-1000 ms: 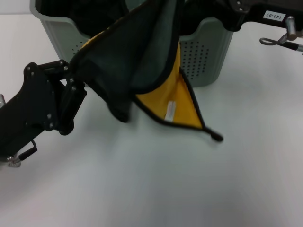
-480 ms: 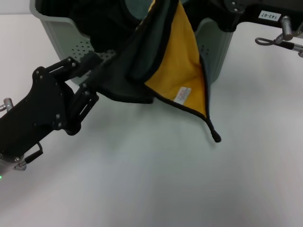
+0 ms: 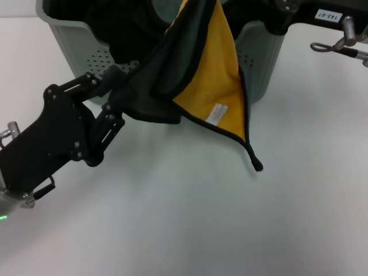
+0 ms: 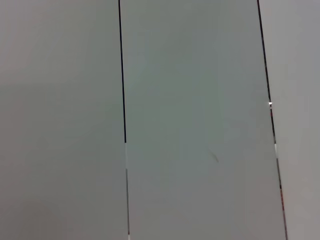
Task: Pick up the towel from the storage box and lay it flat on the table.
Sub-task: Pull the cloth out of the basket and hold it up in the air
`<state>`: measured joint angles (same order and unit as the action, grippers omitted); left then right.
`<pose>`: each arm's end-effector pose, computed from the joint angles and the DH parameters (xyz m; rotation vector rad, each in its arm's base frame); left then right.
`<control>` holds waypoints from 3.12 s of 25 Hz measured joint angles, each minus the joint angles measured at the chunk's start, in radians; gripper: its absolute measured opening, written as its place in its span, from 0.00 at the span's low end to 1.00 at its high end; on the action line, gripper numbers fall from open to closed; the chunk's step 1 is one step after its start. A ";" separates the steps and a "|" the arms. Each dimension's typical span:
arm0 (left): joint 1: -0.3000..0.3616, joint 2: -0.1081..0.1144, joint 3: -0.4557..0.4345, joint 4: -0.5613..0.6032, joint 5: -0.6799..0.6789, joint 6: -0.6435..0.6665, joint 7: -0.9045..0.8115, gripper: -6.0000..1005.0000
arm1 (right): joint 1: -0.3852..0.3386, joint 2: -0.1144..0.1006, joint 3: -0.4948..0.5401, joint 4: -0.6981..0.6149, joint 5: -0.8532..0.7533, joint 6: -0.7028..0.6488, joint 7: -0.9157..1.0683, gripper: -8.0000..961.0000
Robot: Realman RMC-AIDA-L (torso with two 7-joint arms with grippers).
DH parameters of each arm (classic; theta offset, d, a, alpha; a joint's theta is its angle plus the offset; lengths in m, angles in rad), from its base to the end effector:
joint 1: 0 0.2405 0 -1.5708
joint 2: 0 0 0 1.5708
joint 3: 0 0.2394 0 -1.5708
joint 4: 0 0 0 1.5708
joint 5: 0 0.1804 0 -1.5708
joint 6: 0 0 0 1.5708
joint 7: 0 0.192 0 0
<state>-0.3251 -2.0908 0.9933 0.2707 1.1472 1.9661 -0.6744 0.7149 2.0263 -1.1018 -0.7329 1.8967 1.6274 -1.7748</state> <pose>-0.1723 0.2384 0.0095 -2.1591 -0.0908 -1.5303 0.0432 0.3341 0.0169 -2.6961 0.0143 1.4159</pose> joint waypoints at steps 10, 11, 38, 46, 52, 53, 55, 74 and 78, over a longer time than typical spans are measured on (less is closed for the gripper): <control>0.009 -0.001 -0.008 -0.004 -0.012 -0.010 0.025 0.24 | 0.001 -0.002 0.000 0.000 0.010 -0.010 -0.001 0.02; 0.009 -0.001 -0.010 -0.004 -0.014 -0.009 0.023 0.23 | 0.001 -0.002 0.000 0.000 0.010 -0.010 -0.001 0.02; 0.012 0.000 0.215 0.272 -0.406 0.071 -0.179 0.02 | -0.012 0.001 -0.300 0.217 0.053 -0.165 -0.044 0.01; -0.023 0.001 0.218 0.267 -0.391 0.070 -0.172 0.02 | -0.043 0.002 -0.362 0.205 0.051 -0.167 -0.153 0.12; -0.013 0.002 0.213 0.267 -0.398 0.068 -0.170 0.02 | -0.066 -0.002 -0.358 0.204 0.048 -0.166 -0.168 0.31; -0.013 0.002 0.213 0.267 -0.398 0.068 -0.169 0.02 | -0.067 -0.003 -0.359 0.204 0.047 -0.165 -0.169 0.34; -0.013 0.002 0.212 0.265 -0.396 0.068 -0.163 0.02 | -0.067 -0.005 -0.361 0.204 0.045 -0.163 -0.171 0.40; -0.021 0.009 0.209 0.232 -0.404 0.066 -0.131 0.02 | -0.084 -0.002 -0.368 0.206 -0.036 -0.116 -0.181 0.59; -0.021 0.005 0.209 0.232 -0.402 0.066 -0.131 0.02 | -0.078 -0.001 -0.368 0.217 -0.039 -0.120 -0.182 0.52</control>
<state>-0.3459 -2.0853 1.2025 0.5029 0.7454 2.0324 -0.8054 0.6368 2.0249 -1.4695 -0.5160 1.8578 1.5077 -1.9563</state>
